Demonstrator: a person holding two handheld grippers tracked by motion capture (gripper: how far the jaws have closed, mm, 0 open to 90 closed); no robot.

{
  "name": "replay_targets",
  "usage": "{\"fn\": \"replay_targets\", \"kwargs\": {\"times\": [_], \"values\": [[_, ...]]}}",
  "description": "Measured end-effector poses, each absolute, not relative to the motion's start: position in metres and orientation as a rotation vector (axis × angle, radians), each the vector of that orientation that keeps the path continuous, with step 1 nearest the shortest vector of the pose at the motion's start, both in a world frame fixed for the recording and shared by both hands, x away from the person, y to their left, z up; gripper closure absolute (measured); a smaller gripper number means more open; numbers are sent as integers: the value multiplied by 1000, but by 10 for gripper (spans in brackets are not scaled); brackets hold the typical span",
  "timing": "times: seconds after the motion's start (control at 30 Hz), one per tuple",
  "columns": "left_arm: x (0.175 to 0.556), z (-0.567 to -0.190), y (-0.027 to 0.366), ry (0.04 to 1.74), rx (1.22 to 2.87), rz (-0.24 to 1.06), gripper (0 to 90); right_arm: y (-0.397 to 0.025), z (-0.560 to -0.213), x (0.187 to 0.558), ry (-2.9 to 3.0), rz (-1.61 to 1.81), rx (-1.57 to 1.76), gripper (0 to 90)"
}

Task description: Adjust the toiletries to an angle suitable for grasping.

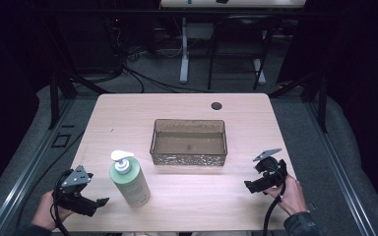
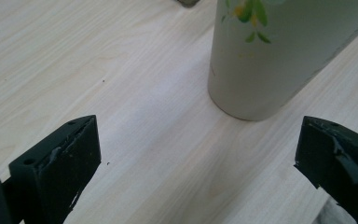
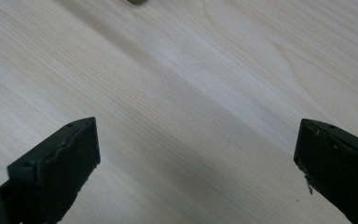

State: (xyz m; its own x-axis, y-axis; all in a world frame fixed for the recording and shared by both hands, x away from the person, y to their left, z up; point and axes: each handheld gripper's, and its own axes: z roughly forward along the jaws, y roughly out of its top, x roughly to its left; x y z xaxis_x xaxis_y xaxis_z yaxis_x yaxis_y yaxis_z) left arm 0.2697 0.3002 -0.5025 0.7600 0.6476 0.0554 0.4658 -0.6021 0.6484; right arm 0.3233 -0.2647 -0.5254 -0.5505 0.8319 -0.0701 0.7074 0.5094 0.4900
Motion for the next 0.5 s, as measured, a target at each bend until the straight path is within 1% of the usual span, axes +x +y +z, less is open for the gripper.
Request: {"fn": "replay_targets", "kwargs": {"times": [0.3, 0.37, 0.5], "values": [[272, -497, 294, 789, 2349, 356, 3, -266, -526, 324, 2469, 573, 1285, 0], [272, -494, 294, 787, 2323, 330, 3, -265, -527, 323, 2473, 570, 1286, 0], [270, -491, 292, 783, 2291, 325, 2, -266, -527, 323, 2473, 563, 1281, 0]]}}
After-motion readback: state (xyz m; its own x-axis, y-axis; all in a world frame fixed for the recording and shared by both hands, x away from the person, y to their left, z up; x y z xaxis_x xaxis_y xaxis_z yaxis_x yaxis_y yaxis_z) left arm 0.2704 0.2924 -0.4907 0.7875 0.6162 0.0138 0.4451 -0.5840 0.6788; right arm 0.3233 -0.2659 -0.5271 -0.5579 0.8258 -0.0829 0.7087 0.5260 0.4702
